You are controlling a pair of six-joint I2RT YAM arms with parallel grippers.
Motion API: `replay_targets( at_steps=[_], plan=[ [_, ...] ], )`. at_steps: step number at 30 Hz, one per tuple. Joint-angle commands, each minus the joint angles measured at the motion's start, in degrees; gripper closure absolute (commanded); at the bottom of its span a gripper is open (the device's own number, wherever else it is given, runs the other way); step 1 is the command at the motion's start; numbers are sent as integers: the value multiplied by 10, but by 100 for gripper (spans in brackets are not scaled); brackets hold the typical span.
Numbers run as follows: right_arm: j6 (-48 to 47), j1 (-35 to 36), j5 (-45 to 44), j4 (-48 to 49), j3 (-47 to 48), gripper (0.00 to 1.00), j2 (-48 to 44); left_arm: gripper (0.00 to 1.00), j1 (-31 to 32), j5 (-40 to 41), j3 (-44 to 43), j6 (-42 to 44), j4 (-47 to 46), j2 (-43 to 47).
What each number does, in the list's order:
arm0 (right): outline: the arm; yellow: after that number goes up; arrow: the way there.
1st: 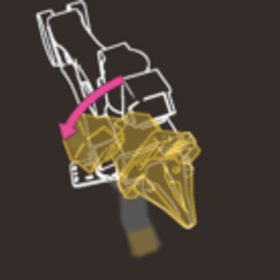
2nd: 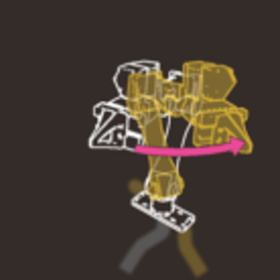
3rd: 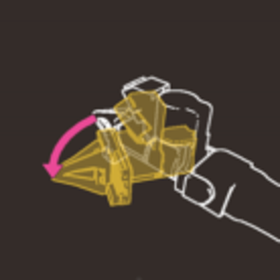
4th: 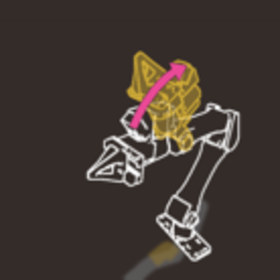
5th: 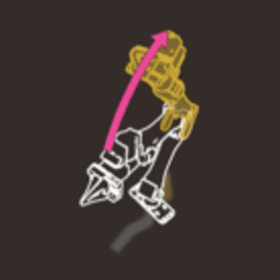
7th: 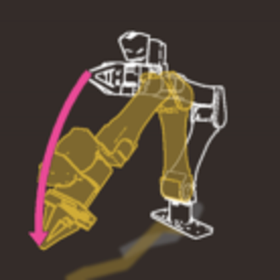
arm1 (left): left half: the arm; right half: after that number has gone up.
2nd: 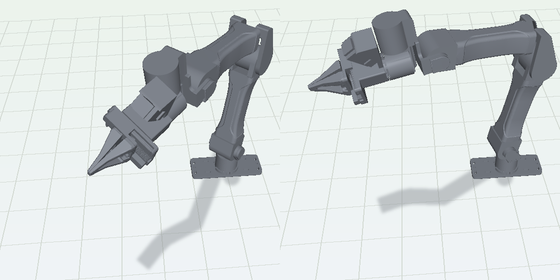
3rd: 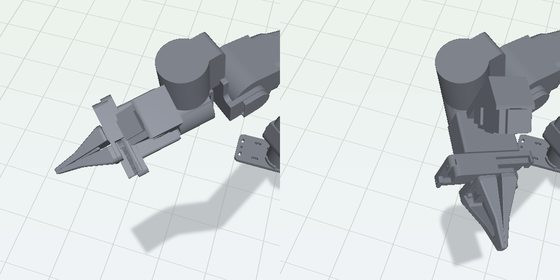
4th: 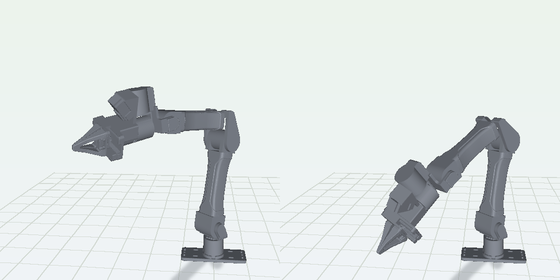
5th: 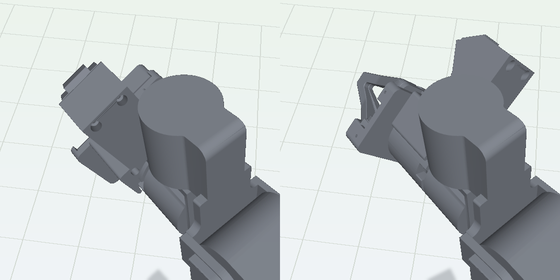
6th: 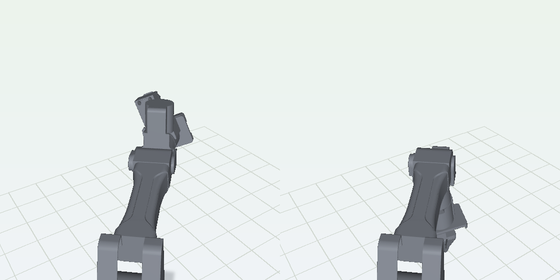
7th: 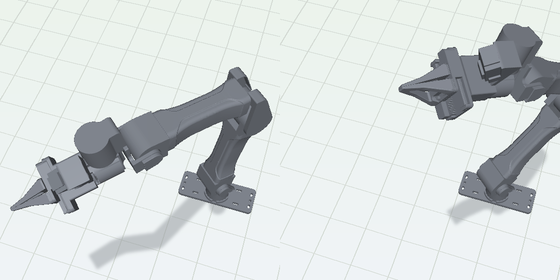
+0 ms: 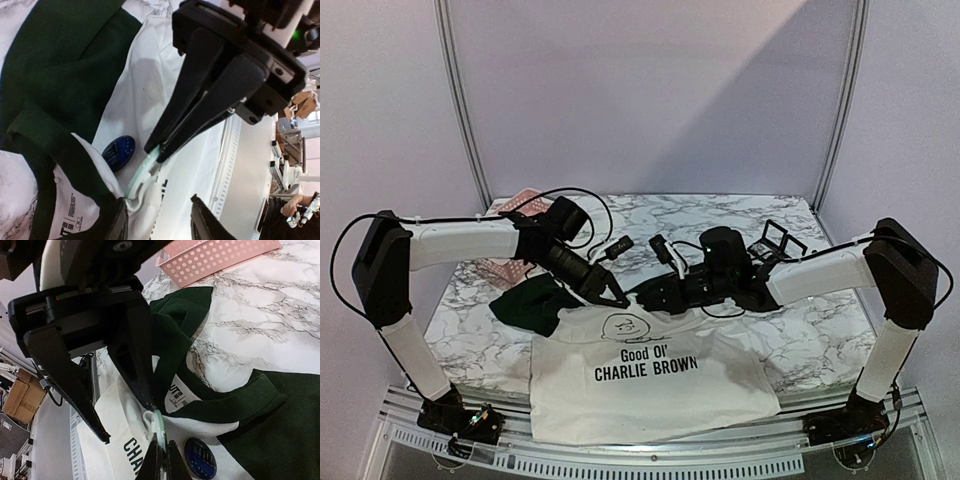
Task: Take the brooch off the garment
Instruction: Remove the brooch from the crumpled clothing.
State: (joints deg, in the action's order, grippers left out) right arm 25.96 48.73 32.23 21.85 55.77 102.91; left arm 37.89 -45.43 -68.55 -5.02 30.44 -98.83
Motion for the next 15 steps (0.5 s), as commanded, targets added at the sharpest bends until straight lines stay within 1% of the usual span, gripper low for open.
replay_targets(
  at_steps=[1, 3, 5, 7, 9, 10, 11, 15],
  plan=[
    [-19, 2, -34, -19, 5, 100, -27, 50, 2, 18, -32, 48, 69, 6],
    [-20, 2, -36, -20, 4, 100, -30, 44, 2, 24, -35, 63, 82, 11],
    [-20, 2, -37, -18, 1, 100, -31, 42, 2, 36, -35, 73, 92, 12],
    [-19, 2, -38, -17, 0, 100, -32, 42, 2, 51, -37, 78, 102, 10],
    [-18, 2, -39, -15, 0, 100, -32, 43, 3, 60, -42, 89, 118, 7],
    [-18, 2, -39, -15, 0, 100, -32, 46, 4, 63, -44, 92, 121, 7],
    [-17, 1, -39, -14, 0, 100, -31, 52, 4, 66, -44, 92, 121, 8],
    [-16, 2, -39, -13, 1, 100, -29, 80, 4, 73, -43, 90, 118, 8]
  ],
)
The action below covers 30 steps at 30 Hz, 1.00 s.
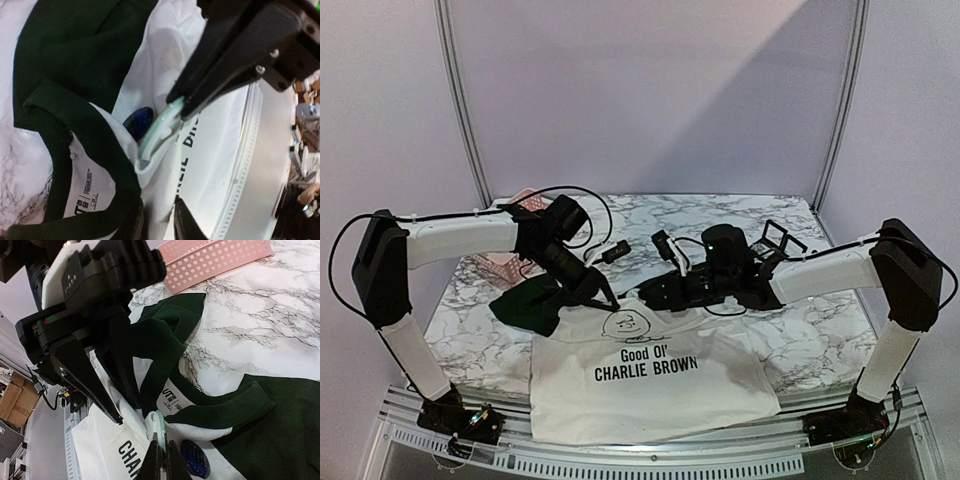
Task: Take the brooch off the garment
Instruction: Remove the brooch from the crumpled clothing.
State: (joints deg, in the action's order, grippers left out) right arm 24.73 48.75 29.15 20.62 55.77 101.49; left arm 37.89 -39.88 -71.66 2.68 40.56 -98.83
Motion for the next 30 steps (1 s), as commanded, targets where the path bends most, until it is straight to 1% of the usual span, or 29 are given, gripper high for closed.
replay_targets(
  at_steps=[1, 4, 5, 27, 28, 30],
  plan=[
    [-4, 2, -8, 0, 1, 100, -15, 87, 5, 19, -12, 11, 15, 7],
    [-4, 2, -10, -3, 1, 100, -15, 99, 6, 21, -12, 10, 15, 7],
    [-4, 2, -12, -4, 1, 100, -16, 100, 7, 22, -12, 11, 16, 7],
    [-10, 1, -60, -31, -39, 100, -64, 100, 7, 42, -12, 6, 14, 14],
    [-8, 2, -64, -29, -44, 100, -70, 100, 7, 43, -12, 6, 13, 15],
    [-4, 1, -74, -20, -57, 100, -87, 93, 6, 48, -11, 3, 6, 20]
  ],
)
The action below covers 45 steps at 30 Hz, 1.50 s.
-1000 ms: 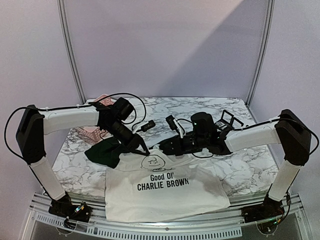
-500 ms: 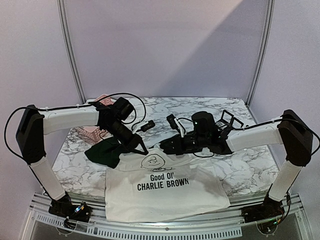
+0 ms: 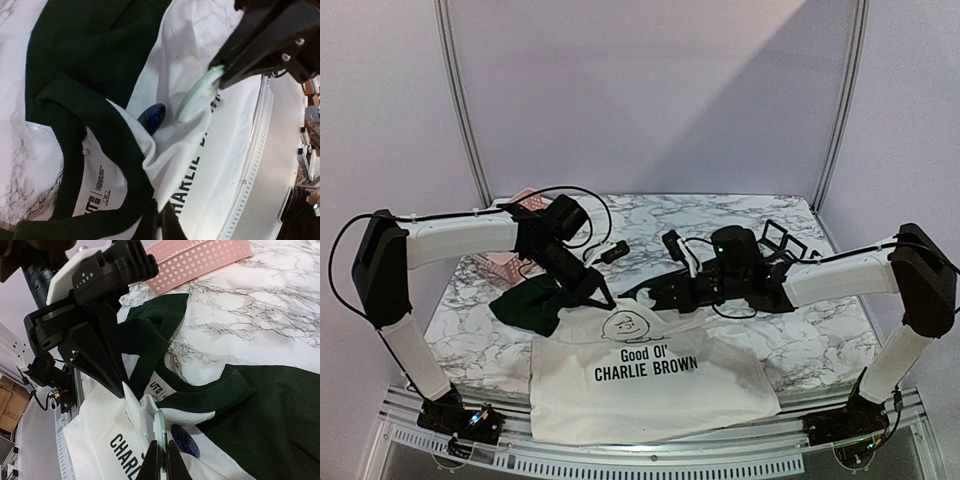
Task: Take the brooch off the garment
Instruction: Remove the brooch from the crumpled clothing, then pass from the right arm to the left
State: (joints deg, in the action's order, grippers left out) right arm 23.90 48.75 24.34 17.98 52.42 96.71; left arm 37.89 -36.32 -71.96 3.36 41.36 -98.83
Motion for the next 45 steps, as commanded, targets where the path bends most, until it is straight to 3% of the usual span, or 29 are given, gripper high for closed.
replay_targets(
  at_steps=[1, 6, 16, 19, 22, 25, 42, 45],
  plan=[
    [8, 2, -31, 10, -29, 100, -50, 85, 6, 15, -6, -6, -6, 23],
    [15, 1, -52, 5, -43, 100, -99, 41, -1, 30, 15, -29, -61, 61],
    [47, -21, -10, 22, -64, 100, -215, 27, 5, 36, -7, -90, -180, 161],
    [72, -31, 33, 62, -72, 100, -255, 20, 14, -12, -5, -140, -272, 201],
    [87, -37, 59, 81, -69, 100, -284, 12, 20, -60, 51, -183, -395, 232],
    [89, -37, 85, 64, -46, 100, -286, 12, 20, -87, 97, -214, -461, 241],
    [78, -35, 156, 20, 26, 100, -218, 15, 96, -119, 123, -238, -474, 205],
    [77, -32, 155, 22, 27, 100, -210, 21, 99, -118, 123, -238, -474, 205]
  ],
)
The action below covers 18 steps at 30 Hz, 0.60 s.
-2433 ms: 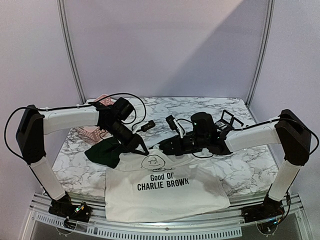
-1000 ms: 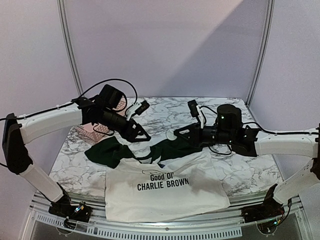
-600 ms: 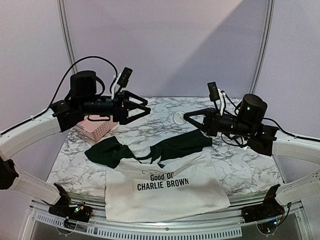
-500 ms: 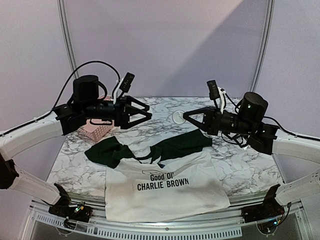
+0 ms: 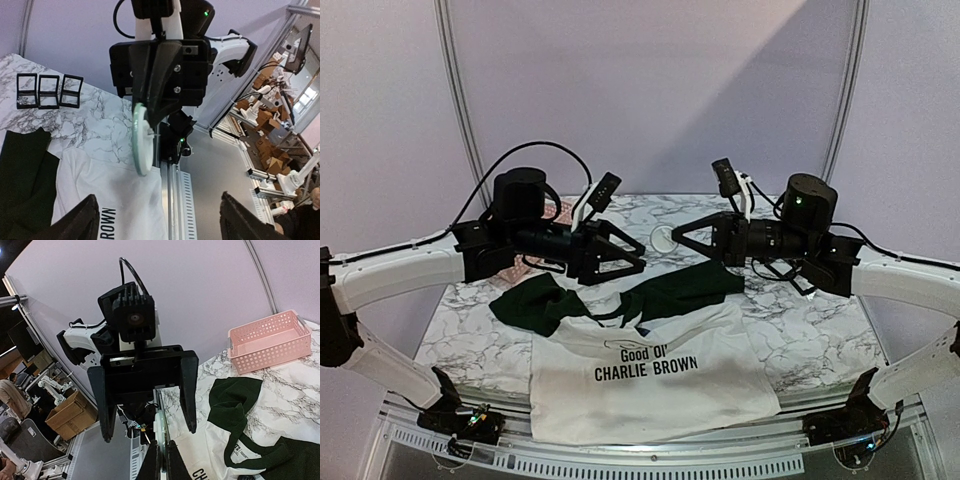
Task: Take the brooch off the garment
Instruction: Pass from the right arm to the left
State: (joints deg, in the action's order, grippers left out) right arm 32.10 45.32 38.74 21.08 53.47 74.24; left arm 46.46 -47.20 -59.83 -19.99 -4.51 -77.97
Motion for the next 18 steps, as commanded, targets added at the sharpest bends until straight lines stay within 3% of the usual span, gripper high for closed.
replay_targets(
  at_steps=[1, 6, 13, 18],
  plan=[
    [-5, 4, 11, -8, 16, 100, 17, 27, 14, -8, 1, -6, -15, -5],
    [-5, 9, 15, -10, 17, 100, 24, 46, 14, -3, -2, -6, -10, -8],
    [-6, 13, 21, -12, 16, 100, 25, 64, 14, -3, -6, -6, -4, -16],
    [-8, 15, 23, -14, 17, 100, 26, 63, 13, 6, -13, -1, 13, -22]
  ],
)
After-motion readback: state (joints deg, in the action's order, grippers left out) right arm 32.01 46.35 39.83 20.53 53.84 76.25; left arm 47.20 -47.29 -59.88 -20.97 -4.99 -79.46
